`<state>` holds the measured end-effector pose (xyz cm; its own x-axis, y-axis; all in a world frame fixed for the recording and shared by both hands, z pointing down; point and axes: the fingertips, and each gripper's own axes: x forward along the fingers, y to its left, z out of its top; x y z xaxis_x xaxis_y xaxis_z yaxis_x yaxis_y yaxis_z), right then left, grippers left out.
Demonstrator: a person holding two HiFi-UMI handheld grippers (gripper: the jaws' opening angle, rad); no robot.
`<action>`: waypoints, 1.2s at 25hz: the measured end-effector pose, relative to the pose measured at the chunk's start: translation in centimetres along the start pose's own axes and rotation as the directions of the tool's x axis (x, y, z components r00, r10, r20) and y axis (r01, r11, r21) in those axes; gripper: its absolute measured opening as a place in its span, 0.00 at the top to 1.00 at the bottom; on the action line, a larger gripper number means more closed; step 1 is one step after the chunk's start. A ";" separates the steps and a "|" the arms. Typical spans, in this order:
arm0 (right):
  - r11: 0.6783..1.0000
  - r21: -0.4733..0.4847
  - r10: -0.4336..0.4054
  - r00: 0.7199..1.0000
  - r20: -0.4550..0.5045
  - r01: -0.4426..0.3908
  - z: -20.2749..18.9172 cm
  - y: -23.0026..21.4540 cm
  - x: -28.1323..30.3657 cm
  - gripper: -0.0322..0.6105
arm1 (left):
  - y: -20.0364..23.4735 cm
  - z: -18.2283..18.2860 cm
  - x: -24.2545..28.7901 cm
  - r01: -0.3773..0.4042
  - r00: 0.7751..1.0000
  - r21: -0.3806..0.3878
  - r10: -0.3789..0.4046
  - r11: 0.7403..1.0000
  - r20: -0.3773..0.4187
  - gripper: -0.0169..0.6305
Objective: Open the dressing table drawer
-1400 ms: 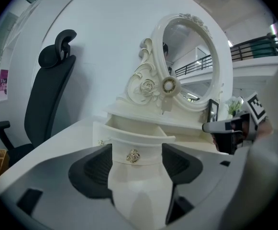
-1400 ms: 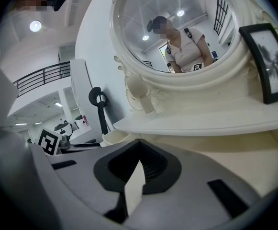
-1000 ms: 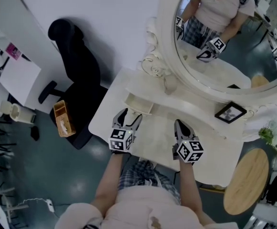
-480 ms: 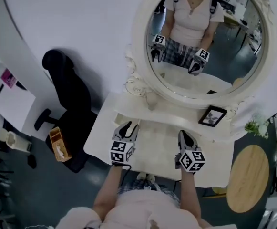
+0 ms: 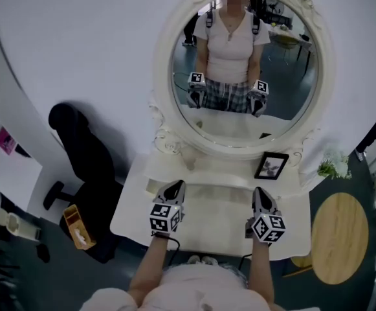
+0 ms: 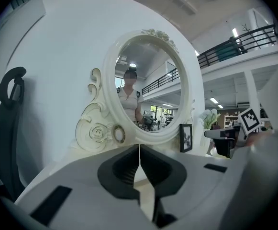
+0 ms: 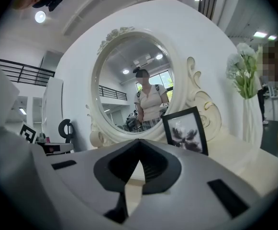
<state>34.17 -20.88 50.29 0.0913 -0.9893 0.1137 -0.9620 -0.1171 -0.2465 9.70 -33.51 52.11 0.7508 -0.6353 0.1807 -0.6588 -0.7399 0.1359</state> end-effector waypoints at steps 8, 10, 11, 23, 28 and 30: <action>1.000 -0.003 -0.025 0.999 0.041 0.025 1.5 -1.7 -0.7 0.93 | -1.2 0.5 1.0 0.043 0.999 -0.003 -0.043 0.999 0.000 0.93; 1.000 -0.006 -0.019 0.998 0.054 0.019 1.9 -1.8 -0.8 0.93 | -1.4 0.4 1.1 0.047 0.999 -0.005 -0.047 0.999 -0.006 0.93; 1.000 -0.009 -0.018 0.998 0.061 0.018 2.0 -1.9 -0.8 0.93 | -1.4 0.3 1.2 0.048 0.999 -0.006 -0.048 0.999 -0.008 0.93; 1.000 -0.022 -0.017 0.999 0.038 0.018 1.8 -2.4 -0.3 0.93 | -0.9 -0.5 1.3 0.023 1.000 -0.020 -0.024 1.000 -0.019 0.93; 1.000 -0.023 -0.013 0.999 0.034 0.014 2.0 -2.5 -0.3 0.93 | -1.1 -0.6 1.4 0.025 0.999 -0.026 -0.026 0.999 -0.020 0.93; 1.000 -0.023 -0.013 0.999 0.034 0.014 2.0 -2.6 -0.3 0.93 | -1.1 -0.6 1.4 0.025 1.000 -0.026 -0.026 0.999 -0.017 0.93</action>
<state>37.12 -20.49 48.97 0.1127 -0.9900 0.0843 -0.9664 -0.1289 -0.2223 11.45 -33.42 52.79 0.7667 -0.6122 0.1934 -0.6405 -0.7498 0.1660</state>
